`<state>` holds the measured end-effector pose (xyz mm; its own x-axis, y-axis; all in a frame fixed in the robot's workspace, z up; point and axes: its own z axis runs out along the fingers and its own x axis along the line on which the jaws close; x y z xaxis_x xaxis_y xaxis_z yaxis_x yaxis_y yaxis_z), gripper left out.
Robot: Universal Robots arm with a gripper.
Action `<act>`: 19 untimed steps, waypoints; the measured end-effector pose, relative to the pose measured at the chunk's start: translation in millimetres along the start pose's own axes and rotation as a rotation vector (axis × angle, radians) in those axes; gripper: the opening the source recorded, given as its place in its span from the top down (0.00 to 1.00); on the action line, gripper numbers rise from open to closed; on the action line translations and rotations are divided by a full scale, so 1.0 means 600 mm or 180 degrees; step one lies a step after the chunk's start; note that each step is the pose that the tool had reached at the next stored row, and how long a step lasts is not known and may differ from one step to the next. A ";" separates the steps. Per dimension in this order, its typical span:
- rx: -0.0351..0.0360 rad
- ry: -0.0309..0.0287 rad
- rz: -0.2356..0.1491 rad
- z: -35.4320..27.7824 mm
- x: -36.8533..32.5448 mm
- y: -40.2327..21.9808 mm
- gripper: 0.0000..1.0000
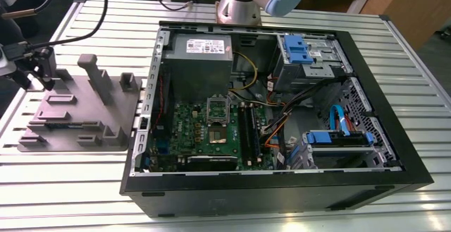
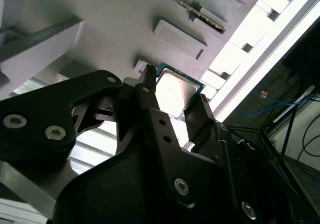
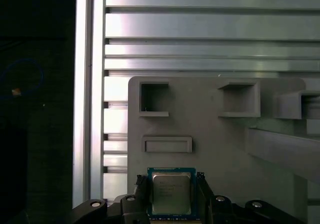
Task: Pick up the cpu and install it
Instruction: 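Pick up the cpu and move it towards the insertion slot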
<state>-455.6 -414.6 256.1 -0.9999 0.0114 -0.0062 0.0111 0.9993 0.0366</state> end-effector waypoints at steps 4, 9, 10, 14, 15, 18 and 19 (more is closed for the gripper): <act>0.0000 0.0000 0.0000 -0.001 0.000 0.000 0.53; 0.0001 0.0001 0.0000 -0.004 0.000 0.000 0.53; 0.0000 0.0001 0.0000 -0.005 0.000 0.000 0.53; 0.0000 0.0000 0.0000 -0.009 0.000 0.000 0.53; 0.0000 0.0000 0.0000 -0.010 0.000 0.000 0.53; 0.0000 0.0000 0.0000 -0.013 0.000 0.000 0.53; 0.0000 0.0000 0.0000 -0.014 0.000 0.001 0.53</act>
<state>-455.6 -414.6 264.4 -0.9999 0.0114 -0.0061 0.0112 0.9993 0.0365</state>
